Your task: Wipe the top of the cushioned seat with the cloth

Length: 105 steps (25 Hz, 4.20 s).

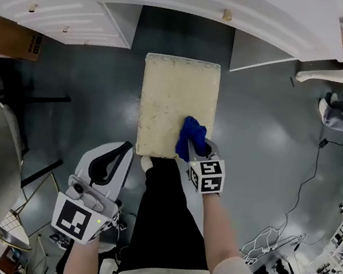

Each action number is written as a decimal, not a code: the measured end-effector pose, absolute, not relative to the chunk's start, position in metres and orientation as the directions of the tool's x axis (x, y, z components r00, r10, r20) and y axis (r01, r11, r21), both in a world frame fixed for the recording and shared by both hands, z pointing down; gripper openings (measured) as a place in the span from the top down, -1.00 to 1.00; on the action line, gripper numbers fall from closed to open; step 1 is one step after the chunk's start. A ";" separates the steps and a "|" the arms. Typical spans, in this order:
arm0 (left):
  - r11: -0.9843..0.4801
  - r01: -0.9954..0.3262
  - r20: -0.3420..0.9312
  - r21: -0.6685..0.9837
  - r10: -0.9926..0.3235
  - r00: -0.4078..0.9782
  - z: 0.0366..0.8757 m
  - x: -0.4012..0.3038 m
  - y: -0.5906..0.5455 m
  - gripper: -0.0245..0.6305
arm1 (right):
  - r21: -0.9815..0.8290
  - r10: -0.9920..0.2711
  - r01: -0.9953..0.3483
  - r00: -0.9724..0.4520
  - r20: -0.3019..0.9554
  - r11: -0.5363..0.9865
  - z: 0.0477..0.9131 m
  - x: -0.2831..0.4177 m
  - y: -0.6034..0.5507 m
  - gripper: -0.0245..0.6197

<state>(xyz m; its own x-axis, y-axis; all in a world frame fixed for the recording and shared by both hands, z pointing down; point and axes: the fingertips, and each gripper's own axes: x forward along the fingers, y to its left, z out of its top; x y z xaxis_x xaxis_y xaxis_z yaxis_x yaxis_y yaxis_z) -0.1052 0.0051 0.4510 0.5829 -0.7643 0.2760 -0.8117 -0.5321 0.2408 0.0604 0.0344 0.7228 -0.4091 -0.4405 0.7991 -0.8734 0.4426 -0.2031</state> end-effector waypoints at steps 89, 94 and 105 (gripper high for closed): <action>-0.627 -0.763 0.237 0.156 -0.726 0.645 0.304 -0.060 0.034 0.93 | -0.261 -0.612 -0.805 -0.580 0.538 0.533 0.422 0.059 0.038 0.79; -0.627 -0.768 0.195 0.135 -0.743 0.641 0.260 -0.057 0.034 0.93 | -0.242 -0.645 -0.779 -0.618 0.450 0.578 0.343 0.051 0.036 0.79; -0.636 -0.767 0.119 0.091 -0.757 0.642 0.183 -0.049 0.053 0.93 | -0.144 -0.703 -0.749 -0.659 0.266 0.647 0.204 0.050 0.057 0.79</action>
